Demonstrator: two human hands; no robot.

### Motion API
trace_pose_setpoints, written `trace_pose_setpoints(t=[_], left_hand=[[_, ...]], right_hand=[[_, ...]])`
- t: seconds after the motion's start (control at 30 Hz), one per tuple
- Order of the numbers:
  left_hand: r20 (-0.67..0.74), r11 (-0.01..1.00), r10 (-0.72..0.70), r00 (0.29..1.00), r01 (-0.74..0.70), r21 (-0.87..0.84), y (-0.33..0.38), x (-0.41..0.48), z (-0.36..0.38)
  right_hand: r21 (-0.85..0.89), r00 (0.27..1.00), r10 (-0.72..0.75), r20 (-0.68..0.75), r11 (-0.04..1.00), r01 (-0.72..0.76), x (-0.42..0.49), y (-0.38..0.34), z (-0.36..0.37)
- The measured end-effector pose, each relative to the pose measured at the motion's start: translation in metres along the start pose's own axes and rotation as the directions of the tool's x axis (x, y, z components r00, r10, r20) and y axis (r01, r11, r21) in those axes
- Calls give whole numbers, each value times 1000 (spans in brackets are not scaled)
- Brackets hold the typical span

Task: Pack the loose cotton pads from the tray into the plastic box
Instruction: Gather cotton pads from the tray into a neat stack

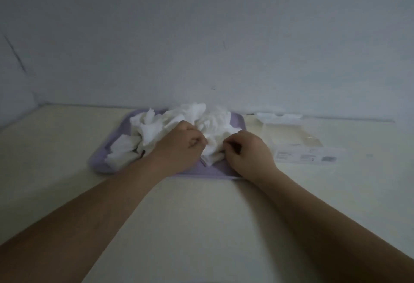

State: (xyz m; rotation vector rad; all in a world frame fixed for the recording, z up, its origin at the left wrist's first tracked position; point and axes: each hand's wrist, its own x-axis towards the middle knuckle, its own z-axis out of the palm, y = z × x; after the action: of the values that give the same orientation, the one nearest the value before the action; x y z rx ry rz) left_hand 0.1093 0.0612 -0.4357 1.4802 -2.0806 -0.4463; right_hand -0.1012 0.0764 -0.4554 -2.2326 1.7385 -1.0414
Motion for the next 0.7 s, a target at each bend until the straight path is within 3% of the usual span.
trace_pose_setpoints(t=[0.17,0.33,0.57,0.7], left_hand=[[-55,989,-95,994,88,-123,1,22,17],[-93,967,-125,988,100,-232,-6,31,29],[-203,939,-82,976,8,-343,0,21,26],[-223,902,50,974,-140,-409,17,17,18]], right_hand=[[64,997,-66,38,996,63,5,13,8],[111,1000,-6,31,994,3,6,19,7],[274,999,33,19,961,-37,-3,9,-5],[455,999,3,-43,890,17,-10,-1,-16]])
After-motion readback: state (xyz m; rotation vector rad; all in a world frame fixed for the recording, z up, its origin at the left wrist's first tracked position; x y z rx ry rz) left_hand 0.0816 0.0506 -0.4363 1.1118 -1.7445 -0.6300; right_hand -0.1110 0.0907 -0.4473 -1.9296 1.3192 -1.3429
